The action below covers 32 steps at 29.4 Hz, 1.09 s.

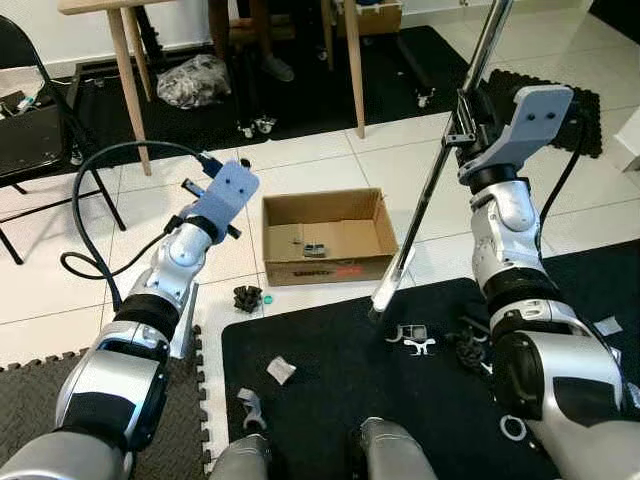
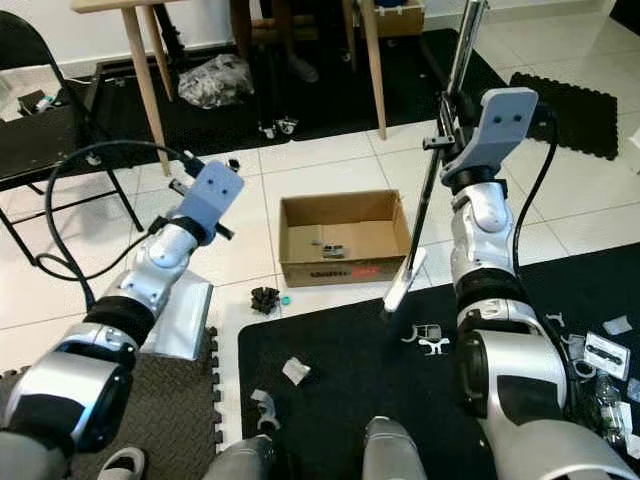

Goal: Sweep floor

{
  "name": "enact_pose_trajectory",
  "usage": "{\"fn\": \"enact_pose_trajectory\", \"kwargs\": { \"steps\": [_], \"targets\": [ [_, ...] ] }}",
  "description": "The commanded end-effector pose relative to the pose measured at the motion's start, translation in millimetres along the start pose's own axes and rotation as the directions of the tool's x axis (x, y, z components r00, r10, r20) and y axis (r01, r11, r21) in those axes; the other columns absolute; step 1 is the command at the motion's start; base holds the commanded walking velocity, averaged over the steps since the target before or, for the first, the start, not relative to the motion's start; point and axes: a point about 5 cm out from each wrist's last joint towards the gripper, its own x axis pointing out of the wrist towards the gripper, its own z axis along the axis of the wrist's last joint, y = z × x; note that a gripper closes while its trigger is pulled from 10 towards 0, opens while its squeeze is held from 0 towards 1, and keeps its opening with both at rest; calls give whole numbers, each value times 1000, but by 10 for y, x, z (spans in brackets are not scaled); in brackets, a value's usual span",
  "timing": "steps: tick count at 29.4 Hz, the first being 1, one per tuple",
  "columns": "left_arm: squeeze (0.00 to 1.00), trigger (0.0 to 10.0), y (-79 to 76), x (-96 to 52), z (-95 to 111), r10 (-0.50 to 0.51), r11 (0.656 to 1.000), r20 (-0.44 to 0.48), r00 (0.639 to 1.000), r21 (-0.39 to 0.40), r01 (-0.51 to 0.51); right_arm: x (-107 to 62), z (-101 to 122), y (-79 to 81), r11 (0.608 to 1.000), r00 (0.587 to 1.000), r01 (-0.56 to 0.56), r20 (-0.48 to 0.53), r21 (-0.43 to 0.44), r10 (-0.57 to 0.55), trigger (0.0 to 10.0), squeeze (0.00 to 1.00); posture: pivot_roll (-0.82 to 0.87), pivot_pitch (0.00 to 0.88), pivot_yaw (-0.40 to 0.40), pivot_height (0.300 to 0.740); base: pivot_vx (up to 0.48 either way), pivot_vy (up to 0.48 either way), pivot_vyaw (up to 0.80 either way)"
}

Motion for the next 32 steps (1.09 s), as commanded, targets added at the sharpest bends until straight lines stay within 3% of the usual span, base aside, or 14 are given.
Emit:
{"fn": "enact_pose_trajectory", "kwargs": {
  "steps": [1, 4, 8, 11, 14, 18, 20, 21, 23, 24, 28, 32],
  "targets": [
    [0, 10000, 85, -4, 41, 17, 997, 39, 999, 69, -20, 10, 27, 24, 1000, 1000, -12, 23, -6, 12, 10000, 0, -19, 25, 43, 740, 0, 0, 0],
    [0, 10000, 45, -5, 39, -1, 997, 39, 999, 72, -2, 10, 25, 24, 1000, 1000, -12, 22, -5, 12, 10000, 0, -19, 25, 43, 740, 0, 0, 0],
    [0, 10000, -30, 15, 91, 15, 995, 58, 998, -95, -10, 10, 19, 36, 1000, 1000, -14, 20, -3, 14, 10000, 0, -20, 28, 43, 740, 0, 0, 0],
    [0, 10000, -36, 26, 157, 37, 991, 99, 994, -131, -24, 7, 16, 36, 1000, 1000, -13, 19, -2, 13, 10000, 0, -20, 28, 43, 740, 0, 0, 0],
    [0, 10000, -27, 58, 263, 93, 963, 139, 986, -263, -53, 3, 10, 35, 1000, 1000, -13, 17, -2, 13, 10000, 0, -21, 28, 43, 740, 0, 0, 0],
    [0, 10000, -22, 69, 296, 109, 949, 149, 983, -309, -59, 2, 9, 34, 1000, 1000, -13, 16, -2, 13, 10000, 0, -21, 28, 43, 740, 0, 0, 0],
    [0, 10000, -15, 90, 343, 139, 907, 153, 978, -416, -64, 0, 7, 33, 1000, 1000, -13, 15, -2, 13, 10000, 0, -21, 28, 43, 740, 0, 0, 0],
    [0, 10000, -15, 90, 343, 139, 907, 153, 978, -416, -64, 0, 7, 33, 1000, 1000, -13, 15, -2, 13, 10000, 0, -21, 28, 43, 740, 0, 0, 0],
    [0, 10000, -15, 103, 373, 155, 865, 155, 976, -498, -58, 1, 4, 34, 1000, 1000, -13, 14, -3, 13, 10000, 0, -22, 27, 42, 740, 0, 0, 0],
    [0, 10000, -15, 103, 373, 155, 865, 155, 976, -498, -58, 1, 4, 34, 1000, 1000, -13, 14, -3, 13, 10000, 0, -22, 27, 42, 740, 0, 0, 0],
    [0, 10000, -22, 120, 401, 168, 805, 149, 974, -591, -49, 5, 1, 42, 1000, 1000, -17, 11, -2, 17, 10000, 0, -23, 22, 40, 740, 0, 0, 0],
    [0, 10000, -25, 123, 405, 171, 789, 148, 974, -612, -45, 7, 0, 50, 1000, 1000, -20, 10, -1, 20, 10000, 0, -23, 22, 40, 740, 0, 0, 0]
  ]
}}
